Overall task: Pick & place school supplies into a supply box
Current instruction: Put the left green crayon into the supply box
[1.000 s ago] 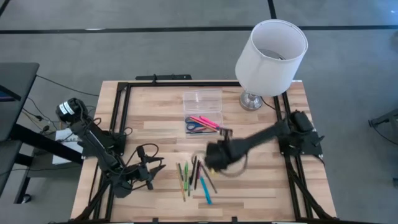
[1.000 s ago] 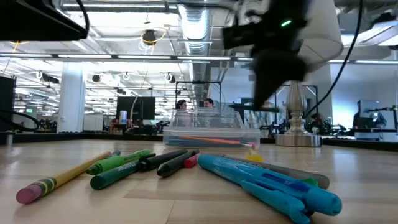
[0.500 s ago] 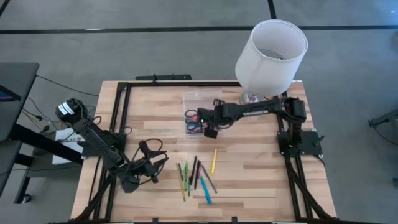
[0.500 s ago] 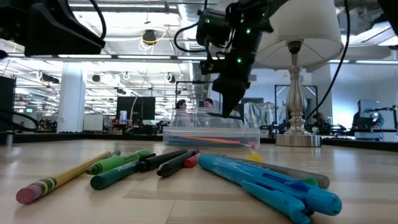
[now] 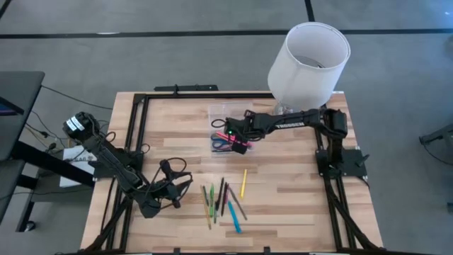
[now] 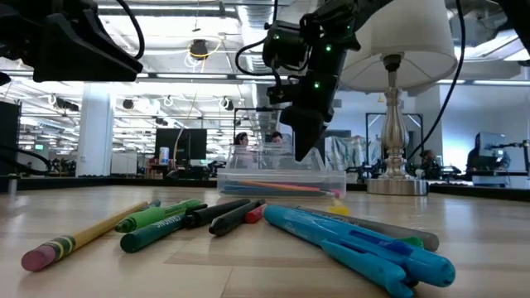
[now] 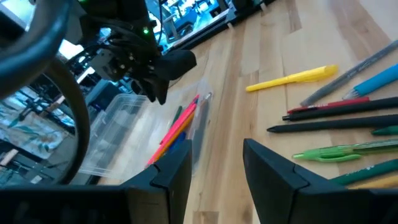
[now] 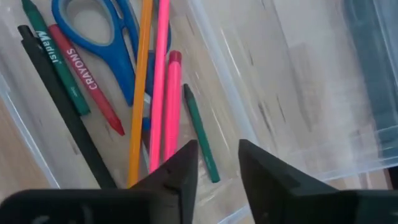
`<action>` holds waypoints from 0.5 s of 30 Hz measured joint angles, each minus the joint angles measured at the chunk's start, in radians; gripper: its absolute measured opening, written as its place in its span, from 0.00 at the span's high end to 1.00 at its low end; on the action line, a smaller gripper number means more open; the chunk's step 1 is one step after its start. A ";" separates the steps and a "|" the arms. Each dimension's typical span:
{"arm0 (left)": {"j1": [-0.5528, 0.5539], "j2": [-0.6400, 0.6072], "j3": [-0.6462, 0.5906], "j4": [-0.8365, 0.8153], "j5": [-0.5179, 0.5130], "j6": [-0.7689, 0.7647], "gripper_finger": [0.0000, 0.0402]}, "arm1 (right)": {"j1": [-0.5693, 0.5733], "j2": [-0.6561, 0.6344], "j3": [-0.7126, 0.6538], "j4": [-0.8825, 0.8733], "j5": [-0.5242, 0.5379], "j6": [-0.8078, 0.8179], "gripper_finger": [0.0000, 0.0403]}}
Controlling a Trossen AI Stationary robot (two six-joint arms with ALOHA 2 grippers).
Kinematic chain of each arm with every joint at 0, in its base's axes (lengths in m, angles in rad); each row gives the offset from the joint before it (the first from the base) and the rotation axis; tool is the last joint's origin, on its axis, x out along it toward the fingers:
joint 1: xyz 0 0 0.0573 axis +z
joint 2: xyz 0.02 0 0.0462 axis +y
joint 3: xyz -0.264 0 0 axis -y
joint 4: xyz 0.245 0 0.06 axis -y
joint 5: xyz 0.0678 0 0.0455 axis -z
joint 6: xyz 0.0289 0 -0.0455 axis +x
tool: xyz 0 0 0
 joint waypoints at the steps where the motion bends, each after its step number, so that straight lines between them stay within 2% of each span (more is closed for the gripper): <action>1: 0.000 0.000 0.000 0.000 0.008 -0.008 0.65 | 0.005 0.000 0.000 -0.001 0.002 0.011 0.70; 7: 0.000 0.000 0.000 0.001 0.089 -0.022 0.65 | 0.092 -0.034 0.000 -0.002 0.059 0.037 0.65; 12: 0.004 0.000 0.000 0.011 0.095 0.009 0.65 | 0.197 -0.102 0.000 -0.007 0.136 0.036 0.67; 15: 0.015 0.000 0.000 0.012 0.158 0.009 0.65 | 0.264 -0.154 0.000 -0.007 0.162 0.036 0.69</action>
